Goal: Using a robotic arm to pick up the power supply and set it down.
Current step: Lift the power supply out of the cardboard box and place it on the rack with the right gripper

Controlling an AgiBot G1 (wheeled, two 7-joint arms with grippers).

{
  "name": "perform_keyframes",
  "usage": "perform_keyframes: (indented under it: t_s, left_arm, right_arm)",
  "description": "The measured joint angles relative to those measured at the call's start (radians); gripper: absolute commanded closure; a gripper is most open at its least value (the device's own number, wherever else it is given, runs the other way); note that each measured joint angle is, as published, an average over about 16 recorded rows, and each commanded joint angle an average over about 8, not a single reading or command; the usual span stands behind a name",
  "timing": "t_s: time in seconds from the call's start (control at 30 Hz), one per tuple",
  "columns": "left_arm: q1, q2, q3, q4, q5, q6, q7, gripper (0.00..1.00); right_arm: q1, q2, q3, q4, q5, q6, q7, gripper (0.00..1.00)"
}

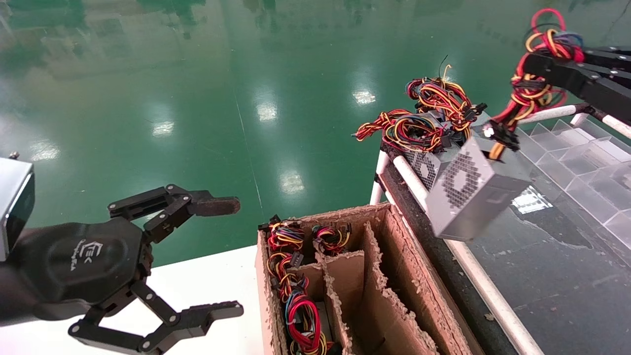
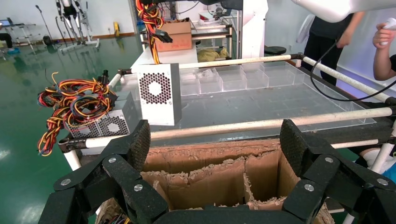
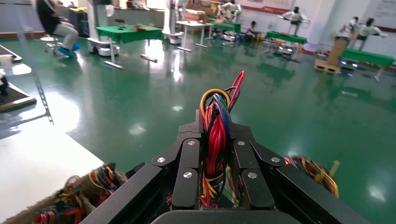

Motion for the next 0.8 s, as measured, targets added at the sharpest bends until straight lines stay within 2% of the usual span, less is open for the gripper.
perform_keyframes:
  t_s: [0.47,0.8]
  left_arm:
    - [0.000,0.000,0.000,0.000,0.000,0.000,0.000,0.00]
    - [0.000,0.000,0.000,0.000,0.000,0.000,0.000,0.00]
  right_arm:
    - [0.061,0.054,-0.023,-0.201,-0.093,-0.026,-0.118,1.00]
    - [0.148,0.024,-0.052,-0.363,-0.167,-0.005,-0.184,1.00]
